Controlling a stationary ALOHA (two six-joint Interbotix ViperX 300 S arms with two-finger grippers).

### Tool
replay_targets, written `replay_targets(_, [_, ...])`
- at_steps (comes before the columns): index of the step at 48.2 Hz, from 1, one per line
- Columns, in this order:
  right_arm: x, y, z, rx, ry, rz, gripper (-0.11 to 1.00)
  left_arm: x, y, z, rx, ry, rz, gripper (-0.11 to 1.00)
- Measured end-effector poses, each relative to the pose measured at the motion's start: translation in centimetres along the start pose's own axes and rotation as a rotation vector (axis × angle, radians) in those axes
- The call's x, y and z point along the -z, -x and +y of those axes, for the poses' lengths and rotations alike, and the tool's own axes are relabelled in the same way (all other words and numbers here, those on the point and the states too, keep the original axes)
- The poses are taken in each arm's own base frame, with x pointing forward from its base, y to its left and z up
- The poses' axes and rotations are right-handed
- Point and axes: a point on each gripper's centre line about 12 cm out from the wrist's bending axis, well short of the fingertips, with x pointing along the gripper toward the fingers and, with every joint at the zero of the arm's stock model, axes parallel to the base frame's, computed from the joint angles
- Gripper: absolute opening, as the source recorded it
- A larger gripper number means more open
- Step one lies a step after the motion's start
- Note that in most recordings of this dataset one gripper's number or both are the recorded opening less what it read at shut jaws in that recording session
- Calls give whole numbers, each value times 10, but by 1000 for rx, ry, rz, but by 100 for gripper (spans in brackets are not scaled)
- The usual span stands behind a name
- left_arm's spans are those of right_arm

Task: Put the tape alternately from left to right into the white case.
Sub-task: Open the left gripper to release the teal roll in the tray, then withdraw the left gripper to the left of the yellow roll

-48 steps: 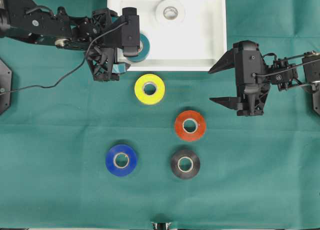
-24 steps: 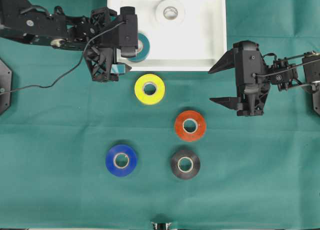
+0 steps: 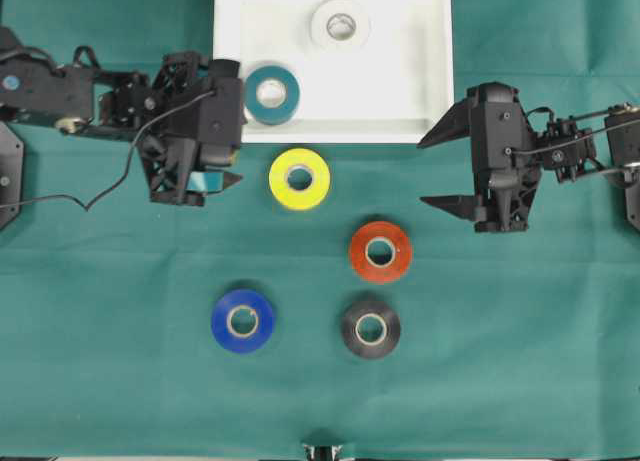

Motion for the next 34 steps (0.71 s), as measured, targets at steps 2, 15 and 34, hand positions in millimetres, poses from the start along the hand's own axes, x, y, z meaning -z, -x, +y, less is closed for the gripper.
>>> replay_targets(2, [0,0,0,0,2,0,84,0,2,-4,5,1,-12,92])
replay_targets(15, [0,0,0,0,0,0,84,-2,13,-19,21,30,-128,92])
replay_targets(34, [0,0,0,0,2,0,84,-9,16,-44,74,45,-216,92])
